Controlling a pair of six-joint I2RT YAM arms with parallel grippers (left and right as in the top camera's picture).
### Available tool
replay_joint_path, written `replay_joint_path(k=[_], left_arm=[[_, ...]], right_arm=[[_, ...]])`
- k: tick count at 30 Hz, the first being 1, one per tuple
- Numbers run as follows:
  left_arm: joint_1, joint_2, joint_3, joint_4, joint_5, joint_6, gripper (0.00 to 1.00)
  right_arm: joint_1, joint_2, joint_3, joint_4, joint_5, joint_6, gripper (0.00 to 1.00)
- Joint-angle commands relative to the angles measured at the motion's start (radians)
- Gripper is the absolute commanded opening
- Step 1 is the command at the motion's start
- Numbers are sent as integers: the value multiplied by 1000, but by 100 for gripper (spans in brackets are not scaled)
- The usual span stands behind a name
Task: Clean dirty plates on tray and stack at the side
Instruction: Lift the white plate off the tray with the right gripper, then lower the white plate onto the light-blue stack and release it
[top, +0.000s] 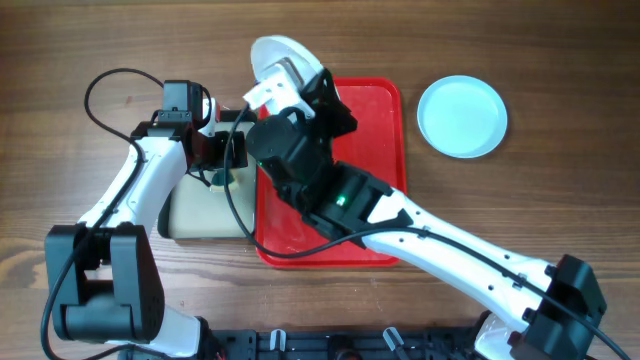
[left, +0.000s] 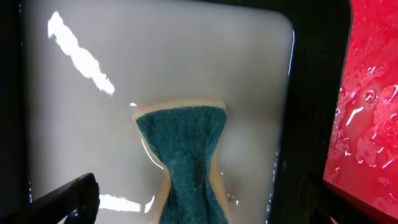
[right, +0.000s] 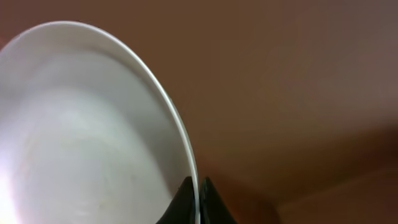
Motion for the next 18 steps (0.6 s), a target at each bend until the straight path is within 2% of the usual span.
replay_joint_path(k=[1, 5, 6, 14, 18], left_arm=[[-4, -3, -6, 1, 8, 5, 100], [-4, -3, -6, 1, 8, 5, 100], [-4, -3, -6, 1, 8, 5, 100], [-4, -3, -6, 1, 8, 5, 100], [-4, -3, -6, 1, 8, 5, 100]], right_arm=[[2, -17, 16, 157, 67, -395, 4], [2, -17, 16, 500, 274, -377, 4], [2, -17, 16, 523, 274, -377, 4], [1, -16, 8, 518, 266, -378, 4], [-26, -14, 8, 404, 268, -220, 4]])
